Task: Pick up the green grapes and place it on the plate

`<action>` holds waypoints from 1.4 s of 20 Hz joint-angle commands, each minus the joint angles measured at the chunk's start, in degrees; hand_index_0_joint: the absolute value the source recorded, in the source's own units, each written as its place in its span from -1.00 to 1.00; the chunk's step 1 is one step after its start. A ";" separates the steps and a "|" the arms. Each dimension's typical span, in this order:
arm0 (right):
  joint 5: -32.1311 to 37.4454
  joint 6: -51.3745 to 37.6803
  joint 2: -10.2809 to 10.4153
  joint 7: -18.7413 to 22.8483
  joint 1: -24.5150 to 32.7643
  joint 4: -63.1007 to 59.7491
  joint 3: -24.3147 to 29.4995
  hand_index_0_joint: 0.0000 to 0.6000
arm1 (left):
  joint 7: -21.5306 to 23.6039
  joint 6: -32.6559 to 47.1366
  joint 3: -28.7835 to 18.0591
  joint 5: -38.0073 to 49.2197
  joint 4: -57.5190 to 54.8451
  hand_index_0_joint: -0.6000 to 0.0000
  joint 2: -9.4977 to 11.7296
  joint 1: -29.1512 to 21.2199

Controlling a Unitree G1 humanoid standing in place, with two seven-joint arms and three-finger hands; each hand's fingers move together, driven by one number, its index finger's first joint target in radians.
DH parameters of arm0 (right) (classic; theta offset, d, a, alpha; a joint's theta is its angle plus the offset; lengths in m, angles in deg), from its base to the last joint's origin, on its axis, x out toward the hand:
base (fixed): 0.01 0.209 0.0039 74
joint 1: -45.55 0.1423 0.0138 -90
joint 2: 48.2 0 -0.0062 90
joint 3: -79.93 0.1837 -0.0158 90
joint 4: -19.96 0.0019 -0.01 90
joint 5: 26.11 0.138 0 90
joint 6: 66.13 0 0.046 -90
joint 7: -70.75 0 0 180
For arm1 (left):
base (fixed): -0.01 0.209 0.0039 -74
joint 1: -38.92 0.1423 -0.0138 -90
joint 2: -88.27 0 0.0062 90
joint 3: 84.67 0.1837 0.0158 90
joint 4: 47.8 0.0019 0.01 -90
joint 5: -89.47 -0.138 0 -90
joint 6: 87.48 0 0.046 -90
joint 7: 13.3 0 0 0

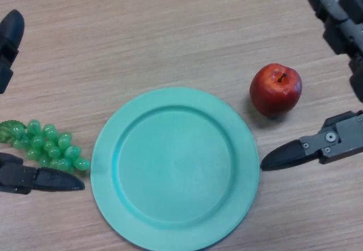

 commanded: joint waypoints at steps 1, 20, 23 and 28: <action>-2.93 -4.92 -0.01 0.17 1.95 2.94 1.56 -1.00 | 0.68 7.75 -2.70 -0.69 -2.84 1.00 1.76 -0.56; -2.33 -5.94 -0.08 0.05 -0.45 2.94 3.32 -1.00 | 0.28 46.93 -0.44 -56.17 42.32 1.00 11.83 -3.85; -0.95 -7.66 -1.46 1.31 -2.01 2.94 4.54 -1.00 | 3.30 51.39 1.56 -68.02 49.24 1.00 15.49 -5.20; 3.64 -9.28 -4.14 4.19 -3.41 2.94 6.50 -1.00 | 5.64 52.93 4.39 -72.90 53.58 1.00 17.30 -7.65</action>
